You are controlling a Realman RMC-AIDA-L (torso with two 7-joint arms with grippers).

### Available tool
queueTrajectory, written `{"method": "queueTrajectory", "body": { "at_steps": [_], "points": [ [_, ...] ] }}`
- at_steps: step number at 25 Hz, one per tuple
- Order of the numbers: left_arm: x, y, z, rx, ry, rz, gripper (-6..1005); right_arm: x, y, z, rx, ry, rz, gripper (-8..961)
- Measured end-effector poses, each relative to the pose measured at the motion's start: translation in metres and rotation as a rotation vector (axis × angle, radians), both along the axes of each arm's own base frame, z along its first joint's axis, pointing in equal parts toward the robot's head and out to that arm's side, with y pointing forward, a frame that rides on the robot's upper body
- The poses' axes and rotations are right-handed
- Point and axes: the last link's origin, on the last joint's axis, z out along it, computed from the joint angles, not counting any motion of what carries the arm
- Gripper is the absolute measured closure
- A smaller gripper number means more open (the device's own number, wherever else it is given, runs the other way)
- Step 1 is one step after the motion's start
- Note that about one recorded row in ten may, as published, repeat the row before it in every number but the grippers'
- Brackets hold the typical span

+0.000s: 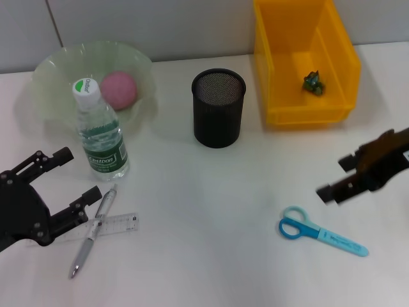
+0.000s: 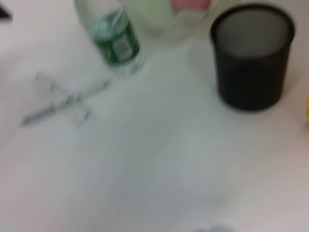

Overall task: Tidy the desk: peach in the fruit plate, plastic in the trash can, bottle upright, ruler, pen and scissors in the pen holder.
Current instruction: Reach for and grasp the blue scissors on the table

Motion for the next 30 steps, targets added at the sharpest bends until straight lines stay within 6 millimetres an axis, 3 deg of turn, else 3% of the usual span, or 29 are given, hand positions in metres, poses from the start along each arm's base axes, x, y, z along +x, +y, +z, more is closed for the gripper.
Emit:
{"method": "queueTrajectory", "body": {
  "at_steps": [8,14,24,30],
  "points": [
    [0.001,0.005,0.0,0.01,0.006,0.006,242,-0.012,0.002,-0.022,-0.208,-0.23,0.035,183],
    [0.001,0.005,-0.001,0.012,0.003,0.008,242,-0.011,0.006,-0.039,-0.222,-0.374,0.078,185],
    [0.002,0.006,-0.001,0.011,0.002,0.005,242,0.002,0.01,-0.071,-0.231,-0.435,0.064,189],
    [0.002,0.006,-0.001,0.011,0.002,0.004,242,0.004,0.015,-0.075,-0.197,-0.427,0.053,192]
  ]
}}
